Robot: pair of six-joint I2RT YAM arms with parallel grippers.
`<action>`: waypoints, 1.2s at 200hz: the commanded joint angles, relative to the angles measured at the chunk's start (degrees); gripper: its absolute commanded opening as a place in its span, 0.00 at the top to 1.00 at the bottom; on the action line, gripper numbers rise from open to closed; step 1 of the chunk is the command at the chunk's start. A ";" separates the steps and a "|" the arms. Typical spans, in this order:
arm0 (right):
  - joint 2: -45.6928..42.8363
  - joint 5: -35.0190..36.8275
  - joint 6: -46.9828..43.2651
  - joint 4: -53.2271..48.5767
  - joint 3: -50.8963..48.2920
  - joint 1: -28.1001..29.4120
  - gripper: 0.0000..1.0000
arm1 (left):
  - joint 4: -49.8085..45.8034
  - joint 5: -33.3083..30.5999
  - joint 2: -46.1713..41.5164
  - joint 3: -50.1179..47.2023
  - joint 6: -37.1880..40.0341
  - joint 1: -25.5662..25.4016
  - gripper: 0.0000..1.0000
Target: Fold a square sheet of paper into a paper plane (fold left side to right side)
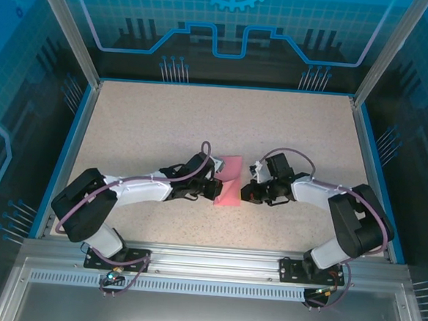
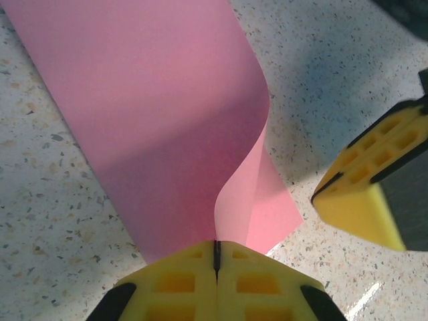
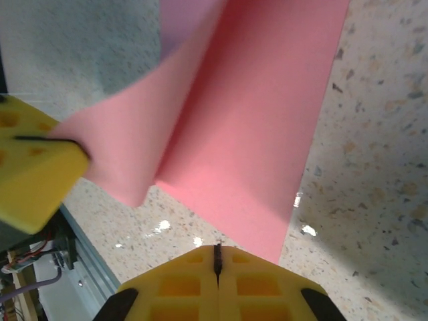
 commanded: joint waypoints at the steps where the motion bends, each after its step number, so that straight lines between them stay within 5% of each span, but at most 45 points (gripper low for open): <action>1: 1.61 1.99 0.27 0.22 0.18 1.19 1.00 | -1.66 1.53 -0.34 1.36 1.07 0.84 1.00; 240: 5.66 5.82 -3.13 -6.58 1.74 2.53 1.00 | -6.24 0.61 11.67 9.72 7.89 4.25 1.00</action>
